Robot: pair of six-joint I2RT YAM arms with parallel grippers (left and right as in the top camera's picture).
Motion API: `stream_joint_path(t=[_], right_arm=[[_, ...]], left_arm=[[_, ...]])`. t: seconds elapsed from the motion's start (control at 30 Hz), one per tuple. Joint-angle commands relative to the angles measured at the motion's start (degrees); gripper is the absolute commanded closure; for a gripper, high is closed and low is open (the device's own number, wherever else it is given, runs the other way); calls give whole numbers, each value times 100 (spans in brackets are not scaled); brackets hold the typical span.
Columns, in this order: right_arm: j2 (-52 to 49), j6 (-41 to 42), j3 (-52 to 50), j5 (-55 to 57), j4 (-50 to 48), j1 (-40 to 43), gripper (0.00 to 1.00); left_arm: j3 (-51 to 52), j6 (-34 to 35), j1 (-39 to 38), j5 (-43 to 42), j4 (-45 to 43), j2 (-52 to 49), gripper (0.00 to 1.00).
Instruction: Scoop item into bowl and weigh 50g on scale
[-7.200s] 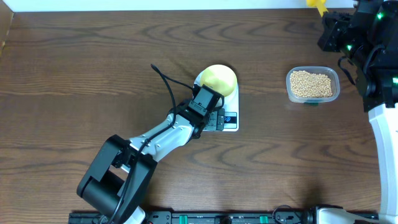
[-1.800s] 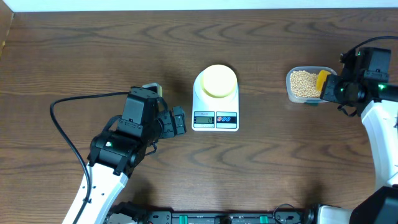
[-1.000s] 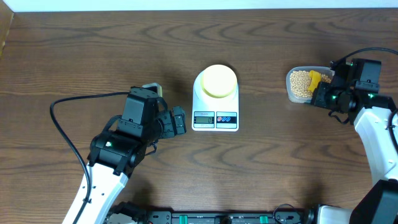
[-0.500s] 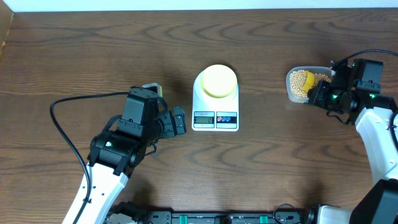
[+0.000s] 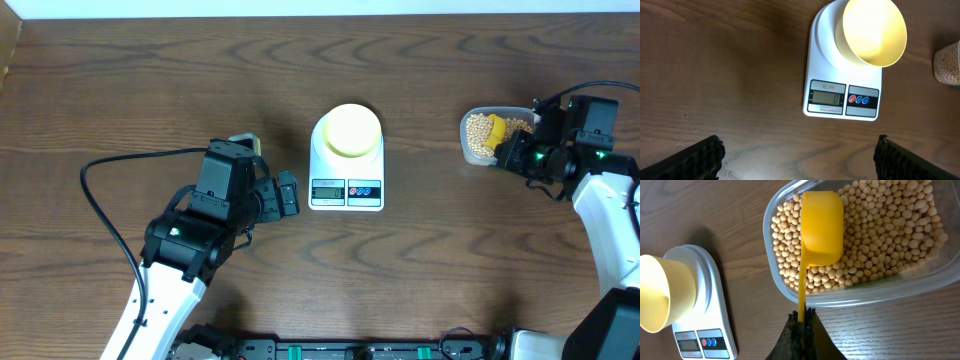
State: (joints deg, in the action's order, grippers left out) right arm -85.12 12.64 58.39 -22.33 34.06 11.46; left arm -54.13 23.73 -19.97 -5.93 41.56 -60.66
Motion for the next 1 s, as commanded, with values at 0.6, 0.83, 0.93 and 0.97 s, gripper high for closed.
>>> stream_joint_path(t=[0.6,0.83,0.93,0.97], right_arm=[[-39,55,-55,-181,4,35,99],[-39,57,-55,-181,-2,35,99],[-39,57,-55,-184,-2,35,99],[-39,57,-55,-181,-2,35,99]], left_arm=[[-11,-92,31,380,-146,7,2],[-11,-31,28,380,-280,7,2],[-11,-28,28,380,-284,7,2],[-11,-28,28,380,-341,7,2]])
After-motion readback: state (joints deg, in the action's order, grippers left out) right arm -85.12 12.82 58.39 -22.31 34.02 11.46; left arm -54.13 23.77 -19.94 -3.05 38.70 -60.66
